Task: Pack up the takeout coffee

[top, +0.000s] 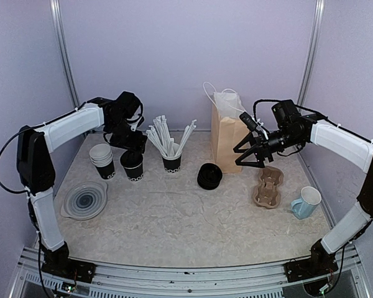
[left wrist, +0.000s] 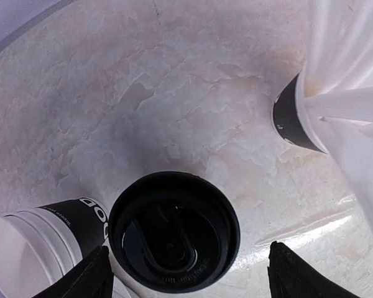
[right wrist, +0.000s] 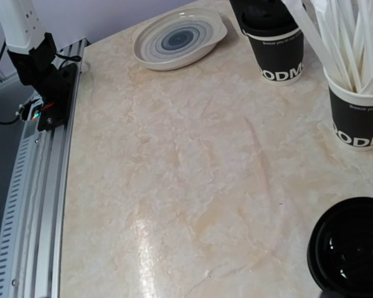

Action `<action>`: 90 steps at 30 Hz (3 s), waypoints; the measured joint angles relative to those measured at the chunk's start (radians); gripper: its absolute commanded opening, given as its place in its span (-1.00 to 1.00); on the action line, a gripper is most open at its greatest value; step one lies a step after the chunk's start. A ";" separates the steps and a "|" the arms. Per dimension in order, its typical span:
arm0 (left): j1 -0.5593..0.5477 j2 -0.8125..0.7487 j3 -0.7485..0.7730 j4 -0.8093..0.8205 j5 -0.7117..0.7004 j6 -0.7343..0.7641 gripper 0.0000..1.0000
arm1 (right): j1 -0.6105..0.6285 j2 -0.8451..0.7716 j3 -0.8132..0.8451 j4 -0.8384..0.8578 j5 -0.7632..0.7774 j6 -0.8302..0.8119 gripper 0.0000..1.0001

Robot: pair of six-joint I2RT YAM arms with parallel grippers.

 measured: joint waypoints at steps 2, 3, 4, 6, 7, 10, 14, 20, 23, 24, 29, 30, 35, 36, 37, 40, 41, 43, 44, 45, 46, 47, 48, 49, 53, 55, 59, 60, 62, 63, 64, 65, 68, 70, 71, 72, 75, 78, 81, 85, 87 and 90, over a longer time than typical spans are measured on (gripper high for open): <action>-0.011 -0.032 0.007 -0.005 -0.012 0.000 0.52 | 0.000 0.000 0.000 0.000 0.000 0.000 0.82; -0.014 -0.053 0.008 -0.006 -0.016 0.000 0.47 | 0.000 0.000 0.000 0.000 0.000 0.000 0.82; -0.014 -0.070 0.008 -0.010 -0.019 -0.003 0.42 | 0.000 0.000 0.000 0.000 0.000 0.000 0.82; 0.003 -0.120 0.002 -0.013 -0.029 -0.005 0.30 | 0.000 0.000 0.000 0.000 0.000 0.000 0.82; 0.026 -0.153 -0.014 -0.013 -0.033 -0.005 0.26 | 0.000 0.000 0.000 0.000 0.000 0.000 0.82; 0.087 -0.214 -0.064 -0.016 -0.040 -0.005 0.17 | 0.000 0.000 0.000 0.000 0.000 0.000 0.82; 0.143 -0.234 -0.138 -0.015 -0.036 0.002 0.08 | 0.000 0.000 0.000 0.000 0.000 0.000 0.81; 0.153 -0.217 -0.196 -0.006 -0.038 0.013 -0.07 | 0.000 0.000 -0.007 0.002 0.000 0.000 0.80; 0.164 -0.200 -0.197 0.011 -0.046 0.017 -0.14 | 0.000 0.000 -0.022 0.003 0.002 0.000 0.80; 0.167 -0.194 -0.197 0.018 -0.048 0.018 -0.17 | 0.000 0.000 -0.027 0.003 0.004 0.000 0.80; 0.175 -0.166 -0.197 0.038 -0.059 0.029 -0.22 | 0.000 0.000 -0.036 0.004 0.008 0.000 0.80; 0.175 -0.161 -0.197 0.042 -0.061 0.031 -0.24 | 0.000 0.000 -0.036 0.004 0.008 0.000 0.80; 0.175 -0.146 -0.197 0.053 -0.071 0.037 -0.28 | 0.000 0.000 -0.036 0.004 0.008 0.000 0.79; 0.175 -0.143 -0.197 0.054 -0.075 0.039 -0.31 | 0.000 0.000 -0.036 0.004 0.008 0.000 0.79; 0.175 -0.140 -0.197 0.056 -0.080 0.039 -0.34 | 0.000 0.000 -0.036 0.004 0.008 0.000 0.80; 0.175 -0.126 -0.197 0.062 -0.086 0.040 -0.42 | 0.000 0.000 -0.036 0.004 0.008 0.000 0.79; 0.175 -0.121 -0.197 0.063 -0.088 0.040 -0.46 | 0.000 0.000 -0.036 0.004 0.008 0.000 0.79; 0.175 -0.112 -0.198 0.064 -0.090 0.040 -0.54 | 0.000 0.000 -0.036 0.004 0.008 0.000 0.79; 0.175 -0.109 -0.198 0.064 -0.090 0.040 -0.57 | 0.000 0.000 -0.036 0.004 0.008 0.000 0.79; 0.175 -0.107 -0.198 0.064 -0.093 0.040 -0.60 | 0.000 0.000 -0.036 0.004 0.009 0.000 0.79; 0.175 -0.106 -0.198 0.064 -0.095 0.039 -0.60 | 0.000 0.000 -0.036 0.004 0.008 0.000 0.79; 0.175 -0.106 -0.198 0.064 -0.097 0.039 -0.61 | 0.000 0.000 -0.036 0.004 0.008 0.000 0.79; 0.175 -0.106 -0.197 0.064 -0.098 0.039 -0.62 | 0.000 0.000 -0.036 0.004 0.009 0.000 0.79; 0.175 -0.106 -0.197 0.064 -0.101 0.039 -0.65 | 0.000 0.000 -0.036 0.004 0.009 0.000 0.79; 0.175 -0.106 -0.197 0.063 -0.112 0.039 -0.76 | 0.000 0.000 -0.036 0.004 0.009 0.000 0.78; 0.175 -0.107 -0.198 0.063 -0.114 0.039 -0.84 | 0.000 0.000 -0.036 0.004 0.009 0.000 0.78; 0.175 -0.107 -0.198 0.061 -0.116 0.039 -0.96 | 0.000 0.000 -0.035 0.004 0.008 0.000 0.77; 0.175 -0.107 -0.197 0.060 -0.116 0.039 -1.00 | 0.000 0.000 -0.035 0.004 0.008 0.000 0.78; 0.175 -0.107 -0.196 0.048 -0.117 0.038 -1.00 | 0.000 0.000 -0.035 0.004 0.008 0.000 0.78; 0.172 -0.107 -0.193 0.037 -0.121 0.037 -1.00 | 0.000 0.000 -0.035 0.004 0.008 0.000 0.78; 0.169 -0.107 -0.187 0.027 -0.125 0.035 -1.00 | 0.000 0.000 -0.035 0.003 0.008 0.000 0.78; 0.167 -0.108 -0.181 0.016 -0.134 0.035 -1.00 | 0.000 0.000 -0.035 0.003 0.008 0.000 0.78; 0.151 -0.122 -0.170 0.000 -0.209 0.034 -1.00 | 0.000 0.000 -0.035 0.003 0.007 0.000 0.77; 0.147 -0.126 -0.147 -0.030 -0.206 0.035 -1.00 | 0.000 0.000 -0.035 0.003 0.006 0.000 0.77; 0.149 -0.128 -0.139 -0.025 -0.159 0.035 -1.00 | 0.000 0.000 -0.035 0.003 0.006 0.000 0.77; 0.148 -0.132 -0.140 -0.014 -0.138 0.029 -1.00 | 0.000 0.000 -0.035 0.003 0.005 0.000 0.77; 0.138 -0.143 -0.142 -0.008 -0.158 0.006 -1.00 | 0.000 0.000 -0.035 0.002 0.003 0.000 0.77; 0.146 -0.148 -0.145 -0.003 -0.140 -0.023 -1.00 | 0.000 0.000 -0.034 0.002 0.002 0.000 0.77; 0.154 -0.151 -0.150 0.000 -0.096 -0.038 -1.00 | 0.000 0.000 -0.034 0.002 0.000 0.001 0.77; 0.159 -0.156 -0.164 0.023 -0.046 -0.061 -1.00 | 0.000 0.000 -0.034 0.003 -0.001 0.006 0.77; 0.160 -0.156 -0.164 0.033 -0.034 -0.064 -1.00 | 0.000 0.000 -0.034 0.003 -0.001 0.008 0.77; 0.162 -0.153 -0.161 0.036 -0.039 -0.078 -1.00 | 0.000 0.000 -0.034 0.003 -0.002 0.011 0.77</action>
